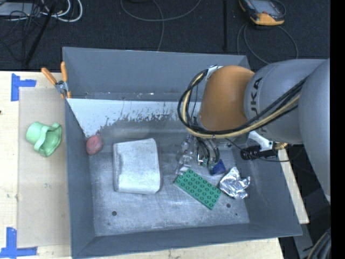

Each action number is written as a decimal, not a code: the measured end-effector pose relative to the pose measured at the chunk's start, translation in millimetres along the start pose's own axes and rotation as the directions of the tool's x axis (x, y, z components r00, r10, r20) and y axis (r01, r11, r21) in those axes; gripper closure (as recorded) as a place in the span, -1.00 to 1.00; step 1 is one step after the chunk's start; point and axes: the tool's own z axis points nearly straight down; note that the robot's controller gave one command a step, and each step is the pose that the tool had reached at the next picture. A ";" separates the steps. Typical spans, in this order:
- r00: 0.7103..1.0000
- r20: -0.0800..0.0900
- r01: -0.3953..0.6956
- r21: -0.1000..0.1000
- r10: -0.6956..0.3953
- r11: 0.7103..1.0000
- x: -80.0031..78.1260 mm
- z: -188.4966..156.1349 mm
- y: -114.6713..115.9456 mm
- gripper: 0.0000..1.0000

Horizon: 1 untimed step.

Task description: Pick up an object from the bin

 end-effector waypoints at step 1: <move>1.000 -0.001 0.001 0.001 -0.001 1.000 0.1 0.6 -0.4 -1.00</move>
Offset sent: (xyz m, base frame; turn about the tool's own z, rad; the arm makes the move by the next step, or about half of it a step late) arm 0.0000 0.0000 0.0000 0.0000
